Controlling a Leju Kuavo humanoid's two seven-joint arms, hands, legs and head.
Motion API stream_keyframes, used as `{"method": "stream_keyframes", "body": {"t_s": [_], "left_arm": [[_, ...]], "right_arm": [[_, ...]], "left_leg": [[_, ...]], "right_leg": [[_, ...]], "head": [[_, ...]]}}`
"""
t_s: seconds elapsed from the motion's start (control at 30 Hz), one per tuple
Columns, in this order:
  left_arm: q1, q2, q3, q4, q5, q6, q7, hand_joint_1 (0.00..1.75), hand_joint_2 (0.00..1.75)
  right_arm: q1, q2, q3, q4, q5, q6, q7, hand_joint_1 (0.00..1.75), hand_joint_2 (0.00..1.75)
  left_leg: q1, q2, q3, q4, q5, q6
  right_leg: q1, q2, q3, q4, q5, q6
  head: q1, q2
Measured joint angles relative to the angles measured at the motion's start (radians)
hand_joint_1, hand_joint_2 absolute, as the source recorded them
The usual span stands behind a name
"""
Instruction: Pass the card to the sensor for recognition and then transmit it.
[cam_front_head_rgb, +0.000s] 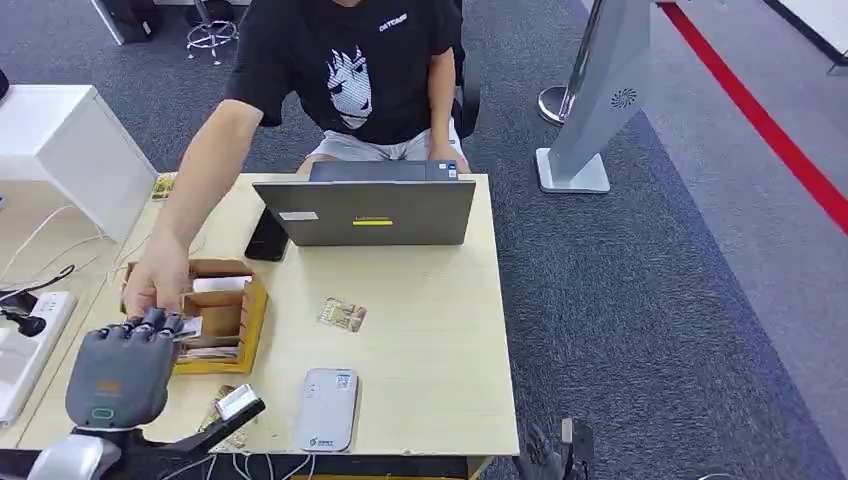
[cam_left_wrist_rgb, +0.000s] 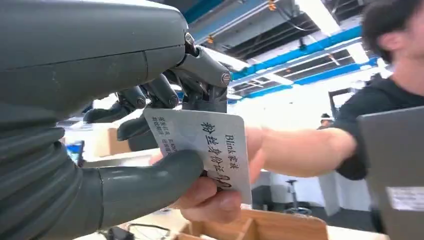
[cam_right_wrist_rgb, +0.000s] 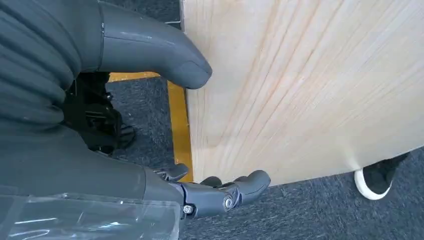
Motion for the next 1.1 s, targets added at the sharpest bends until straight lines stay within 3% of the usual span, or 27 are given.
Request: {"method": "stream_keyframes", "body": {"t_s": [0.03,0.47,0.57,0.73,0.9,1.1], "left_arm": [[-0.001,0.0,0.013,0.0,0.003,0.001,-0.001,0.0,1.75],[0.044,-0.033,0.087,-0.053,0.022,0.04,-0.035,0.0,1.75],[0.102,-0.039,0.101,-0.069,0.043,-0.037,-0.061,0.0,1.75],[0.203,-0.043,0.101,-0.045,0.042,0.011,-0.107,0.0,1.75],[0.233,-0.043,0.101,-0.026,0.03,0.038,-0.096,0.0,1.75],[0.191,-0.042,0.108,-0.015,0.032,0.017,-0.076,0.0,1.75]], "right_arm": [[0.0,0.0,0.001,0.0,0.0,0.0,0.0,0.0,1.75],[0.007,0.0,0.008,-0.008,-0.016,0.006,0.0,0.0,1.75],[0.025,0.0,0.006,-0.011,-0.008,-0.036,0.063,0.0,1.75],[0.096,-0.002,-0.021,0.0,0.024,-0.036,0.019,0.0,1.75],[0.084,-0.002,-0.04,-0.002,0.026,0.0,-0.014,0.0,1.75],[0.015,0.006,-0.041,-0.022,0.02,0.016,0.008,0.0,1.75]], "left_leg": [[0.0,0.0,0.0,0.0,0.0,0.0],[0.0,0.0,-0.001,0.0,0.0,0.0],[0.0,0.001,0.001,0.0,-0.001,0.0],[0.0,0.0,-0.002,-0.001,-0.002,-0.001],[0.0,0.002,-0.002,-0.001,-0.001,0.0],[0.0,0.001,0.0,0.0,0.001,0.0]], "right_leg": [[0.0,0.0,0.0,0.0,0.0,0.0],[0.0,0.0,0.0,0.0,0.0,0.0],[0.0,0.002,0.0,0.0,-0.001,0.0],[0.0,0.001,-0.002,-0.001,-0.002,0.0],[0.0,0.003,-0.002,-0.001,-0.001,0.0],[0.0,0.001,-0.001,-0.001,0.001,0.0]], "head": [[0.0,0.0],[0.0,0.0],[0.0,0.0],[0.0,0.0],[0.001,0.0],[0.001,0.0]]}}
